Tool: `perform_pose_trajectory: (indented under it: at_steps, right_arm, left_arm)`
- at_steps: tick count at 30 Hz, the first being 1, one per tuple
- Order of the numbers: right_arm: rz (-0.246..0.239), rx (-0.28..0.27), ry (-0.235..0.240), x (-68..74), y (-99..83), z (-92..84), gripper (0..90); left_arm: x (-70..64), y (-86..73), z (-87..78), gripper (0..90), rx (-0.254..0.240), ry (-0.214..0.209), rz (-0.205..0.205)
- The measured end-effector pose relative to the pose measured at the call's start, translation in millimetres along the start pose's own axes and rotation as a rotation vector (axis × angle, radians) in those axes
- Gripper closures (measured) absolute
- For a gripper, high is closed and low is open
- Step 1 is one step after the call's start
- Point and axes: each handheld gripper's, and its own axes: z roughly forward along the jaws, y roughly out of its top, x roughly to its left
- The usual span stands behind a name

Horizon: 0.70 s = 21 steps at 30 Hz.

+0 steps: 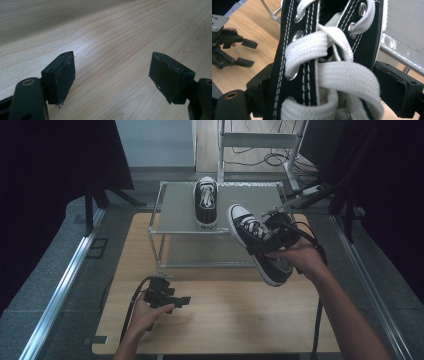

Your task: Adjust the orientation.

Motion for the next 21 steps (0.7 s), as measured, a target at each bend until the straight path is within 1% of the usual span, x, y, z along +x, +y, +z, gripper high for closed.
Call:
perform_pose_trajectory:
  at_steps: [10, 21]
  right_arm:
    - [0.046, 0.0, -0.02, -12.1, 23.6, 9.7, 12.1]
    - [0.095, 0.032, -0.062, -24.3, 58.9, 25.7, 12.1]
  left_arm:
    - [0.0, -0.2, 0.2, 21.4, 0.0, -0.002, -0.001]
    - [0.0, -0.3, -1.8, 21.3, -0.002, -0.009, 0.001]
